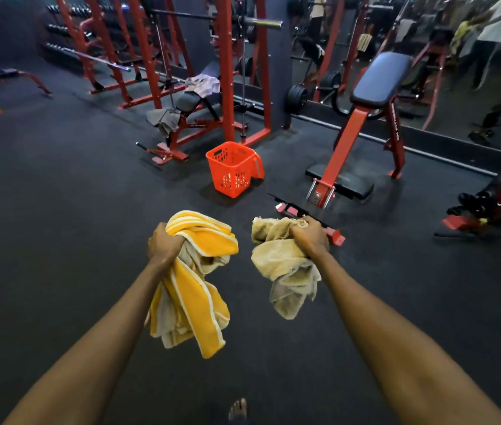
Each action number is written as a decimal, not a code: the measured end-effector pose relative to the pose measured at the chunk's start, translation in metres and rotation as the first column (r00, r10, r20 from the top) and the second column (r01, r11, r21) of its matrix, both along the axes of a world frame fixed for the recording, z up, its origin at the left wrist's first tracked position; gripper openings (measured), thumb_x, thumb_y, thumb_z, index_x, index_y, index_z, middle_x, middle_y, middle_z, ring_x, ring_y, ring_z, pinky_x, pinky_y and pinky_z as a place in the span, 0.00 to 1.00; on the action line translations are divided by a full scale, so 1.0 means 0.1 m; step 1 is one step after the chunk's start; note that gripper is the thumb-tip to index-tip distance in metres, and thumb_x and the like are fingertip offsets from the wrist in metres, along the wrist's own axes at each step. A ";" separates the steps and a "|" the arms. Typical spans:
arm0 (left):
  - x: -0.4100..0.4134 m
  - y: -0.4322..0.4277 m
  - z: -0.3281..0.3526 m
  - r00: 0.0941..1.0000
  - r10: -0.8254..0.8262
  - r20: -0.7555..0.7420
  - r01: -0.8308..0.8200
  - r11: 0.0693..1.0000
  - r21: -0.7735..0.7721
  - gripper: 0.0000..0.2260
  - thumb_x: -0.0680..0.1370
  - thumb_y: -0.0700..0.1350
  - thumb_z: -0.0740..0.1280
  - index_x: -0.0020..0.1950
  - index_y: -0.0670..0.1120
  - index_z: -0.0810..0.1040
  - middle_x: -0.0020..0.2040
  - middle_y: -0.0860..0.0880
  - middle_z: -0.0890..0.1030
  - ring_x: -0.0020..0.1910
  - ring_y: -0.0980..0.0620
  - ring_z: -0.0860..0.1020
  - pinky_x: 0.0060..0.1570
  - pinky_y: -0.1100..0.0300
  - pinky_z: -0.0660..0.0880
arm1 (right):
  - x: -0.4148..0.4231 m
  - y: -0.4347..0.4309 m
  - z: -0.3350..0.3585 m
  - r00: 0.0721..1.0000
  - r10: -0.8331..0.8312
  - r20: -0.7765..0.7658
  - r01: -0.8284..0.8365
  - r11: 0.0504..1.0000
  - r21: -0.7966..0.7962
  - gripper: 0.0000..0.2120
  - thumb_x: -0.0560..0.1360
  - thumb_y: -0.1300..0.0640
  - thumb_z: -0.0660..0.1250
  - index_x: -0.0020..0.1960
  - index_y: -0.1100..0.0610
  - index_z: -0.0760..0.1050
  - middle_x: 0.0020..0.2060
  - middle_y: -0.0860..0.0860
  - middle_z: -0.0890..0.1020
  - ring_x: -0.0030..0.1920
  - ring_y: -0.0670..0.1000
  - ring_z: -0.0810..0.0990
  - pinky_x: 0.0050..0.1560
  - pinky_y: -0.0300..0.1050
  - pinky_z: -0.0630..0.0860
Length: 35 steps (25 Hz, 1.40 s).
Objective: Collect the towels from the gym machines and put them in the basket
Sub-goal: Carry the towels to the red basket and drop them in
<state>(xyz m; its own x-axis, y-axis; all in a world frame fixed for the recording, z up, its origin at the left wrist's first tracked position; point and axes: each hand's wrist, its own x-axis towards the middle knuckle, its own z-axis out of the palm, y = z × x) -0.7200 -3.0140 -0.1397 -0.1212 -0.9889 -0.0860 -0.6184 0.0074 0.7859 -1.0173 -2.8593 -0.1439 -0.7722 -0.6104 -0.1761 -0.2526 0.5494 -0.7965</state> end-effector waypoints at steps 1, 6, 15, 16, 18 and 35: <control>-0.10 -0.27 0.03 1.000 -0.009 -0.009 0.009 1.000 0.008 0.18 0.74 0.48 0.66 0.62 0.44 0.73 0.59 0.40 0.79 0.59 0.36 0.76 0.55 0.42 0.73 | -0.08 -0.26 0.04 1.000 -0.004 -0.004 0.004 1.000 0.003 0.22 0.64 0.45 0.64 0.56 0.45 0.79 0.52 0.51 0.85 0.54 0.57 0.82 0.56 0.51 0.78; -0.68 -1.60 0.13 1.000 -0.009 -0.016 0.008 1.000 -0.017 0.17 0.75 0.48 0.67 0.62 0.44 0.73 0.59 0.41 0.79 0.59 0.36 0.76 0.51 0.46 0.72 | -0.56 -1.56 0.20 0.999 0.000 -0.041 0.000 1.000 -0.013 0.13 0.68 0.49 0.65 0.52 0.48 0.80 0.51 0.53 0.85 0.54 0.58 0.81 0.50 0.47 0.74; -1.86 -4.01 -0.12 0.998 0.033 0.047 -0.034 0.999 0.012 0.16 0.73 0.49 0.66 0.57 0.44 0.74 0.58 0.39 0.79 0.60 0.35 0.74 0.50 0.49 0.69 | -1.82 -4.05 -0.13 1.000 0.012 0.025 -0.011 1.000 -0.027 0.13 0.69 0.48 0.66 0.53 0.47 0.80 0.52 0.52 0.85 0.55 0.58 0.81 0.52 0.47 0.74; -2.00 -4.26 -0.13 0.999 0.027 0.035 -0.028 0.999 0.021 0.15 0.72 0.49 0.66 0.56 0.44 0.75 0.58 0.39 0.79 0.60 0.34 0.74 0.50 0.49 0.68 | -1.95 -4.32 -0.14 0.999 0.015 0.049 -0.014 1.000 -0.019 0.13 0.69 0.49 0.66 0.53 0.47 0.80 0.51 0.52 0.85 0.55 0.58 0.81 0.52 0.47 0.75; -2.26 -4.73 -0.12 1.000 0.020 0.012 -0.021 0.999 0.042 0.15 0.71 0.50 0.65 0.54 0.45 0.74 0.57 0.39 0.79 0.60 0.34 0.74 0.49 0.50 0.68 | -2.21 -4.81 -0.13 0.997 0.036 0.069 -0.037 0.999 0.005 0.13 0.68 0.49 0.66 0.52 0.46 0.80 0.49 0.50 0.84 0.54 0.56 0.81 0.52 0.46 0.75; -3.99 -9.22 -0.20 0.990 0.101 -0.096 -0.093 0.992 0.083 0.16 0.72 0.48 0.65 0.57 0.45 0.75 0.55 0.42 0.80 0.56 0.38 0.77 0.48 0.52 0.71 | -3.71 -9.35 -0.40 0.997 -0.035 0.074 0.032 0.999 0.041 0.15 0.69 0.49 0.65 0.54 0.47 0.79 0.51 0.52 0.84 0.54 0.57 0.81 0.53 0.49 0.77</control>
